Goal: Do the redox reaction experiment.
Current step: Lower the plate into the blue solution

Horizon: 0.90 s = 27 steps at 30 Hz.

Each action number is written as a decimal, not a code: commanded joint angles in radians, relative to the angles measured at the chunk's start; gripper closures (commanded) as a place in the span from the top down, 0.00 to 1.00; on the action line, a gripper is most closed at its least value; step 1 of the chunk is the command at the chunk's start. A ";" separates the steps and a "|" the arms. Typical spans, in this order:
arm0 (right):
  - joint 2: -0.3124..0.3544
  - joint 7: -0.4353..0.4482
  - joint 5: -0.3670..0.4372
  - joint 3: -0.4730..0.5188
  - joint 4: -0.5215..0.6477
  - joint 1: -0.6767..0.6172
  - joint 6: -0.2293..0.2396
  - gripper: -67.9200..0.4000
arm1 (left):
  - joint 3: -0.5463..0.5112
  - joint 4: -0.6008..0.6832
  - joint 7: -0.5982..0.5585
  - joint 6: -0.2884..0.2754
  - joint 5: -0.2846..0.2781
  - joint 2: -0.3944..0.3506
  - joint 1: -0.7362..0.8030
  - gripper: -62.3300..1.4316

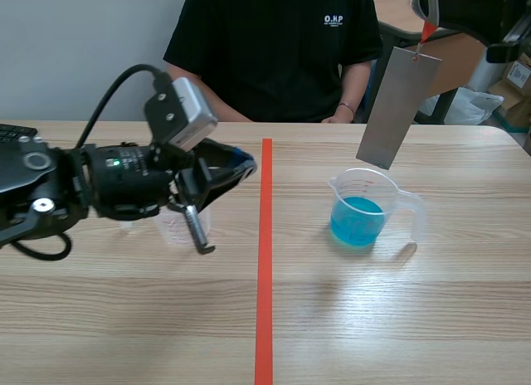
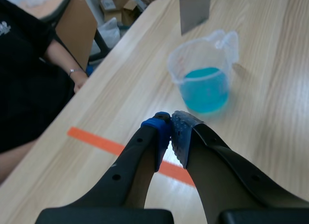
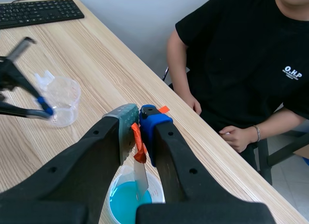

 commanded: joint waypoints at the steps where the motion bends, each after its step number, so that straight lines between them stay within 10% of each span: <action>1: 0.013 0.012 0.007 0.008 0.012 0.011 0.006 0.03 | -0.043 0.032 -0.008 0.010 -0.037 -0.063 0.061 0.10; 11: 0.008 0.016 0.000 0.008 0.011 -0.005 0.006 0.03 | -0.400 0.143 -0.008 0.053 -0.229 -0.379 0.605 0.10; 18: 0.008 0.049 -0.006 -0.006 -0.026 -0.008 0.006 0.03 | -0.650 0.142 0.036 0.215 -0.228 -0.361 0.970 0.10; 27: 0.008 0.150 -0.091 -0.063 -0.094 -0.008 0.006 0.03 | -0.855 0.142 0.044 0.272 -0.201 -0.245 1.258 0.10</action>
